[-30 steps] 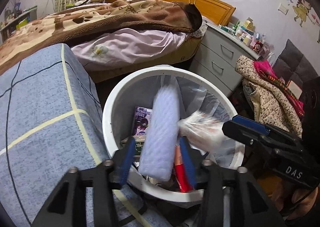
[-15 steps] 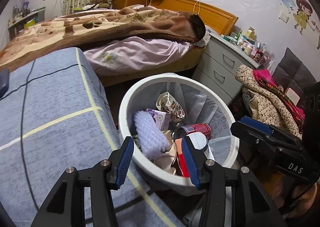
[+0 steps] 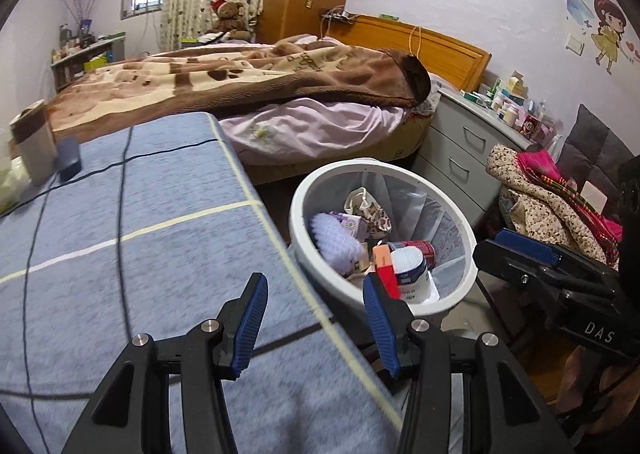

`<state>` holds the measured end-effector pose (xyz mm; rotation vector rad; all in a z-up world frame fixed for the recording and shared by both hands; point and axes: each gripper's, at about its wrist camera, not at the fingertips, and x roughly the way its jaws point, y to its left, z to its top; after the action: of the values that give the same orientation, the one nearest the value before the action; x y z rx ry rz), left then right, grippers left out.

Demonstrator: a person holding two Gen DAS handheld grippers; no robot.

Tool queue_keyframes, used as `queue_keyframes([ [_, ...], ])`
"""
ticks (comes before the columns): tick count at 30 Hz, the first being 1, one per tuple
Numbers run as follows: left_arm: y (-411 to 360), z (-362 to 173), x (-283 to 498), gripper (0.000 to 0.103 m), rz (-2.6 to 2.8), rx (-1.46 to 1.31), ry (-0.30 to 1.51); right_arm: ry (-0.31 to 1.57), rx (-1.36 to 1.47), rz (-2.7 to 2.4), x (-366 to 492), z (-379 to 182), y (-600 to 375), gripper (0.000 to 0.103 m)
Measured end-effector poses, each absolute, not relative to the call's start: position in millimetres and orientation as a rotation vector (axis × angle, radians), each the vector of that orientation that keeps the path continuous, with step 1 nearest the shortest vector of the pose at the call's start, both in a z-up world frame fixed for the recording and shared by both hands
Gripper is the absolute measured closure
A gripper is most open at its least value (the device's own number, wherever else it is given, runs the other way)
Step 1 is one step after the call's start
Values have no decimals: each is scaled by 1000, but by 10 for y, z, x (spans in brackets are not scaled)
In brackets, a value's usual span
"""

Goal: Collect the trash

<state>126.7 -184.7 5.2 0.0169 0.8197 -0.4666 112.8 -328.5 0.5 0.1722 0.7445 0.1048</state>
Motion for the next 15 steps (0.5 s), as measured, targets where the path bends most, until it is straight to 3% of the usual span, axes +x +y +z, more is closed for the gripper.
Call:
queue_keyframes([
  [15, -1319, 158, 745, 54, -330, -10, 766, 735, 98, 162, 780, 57, -2972, 46],
])
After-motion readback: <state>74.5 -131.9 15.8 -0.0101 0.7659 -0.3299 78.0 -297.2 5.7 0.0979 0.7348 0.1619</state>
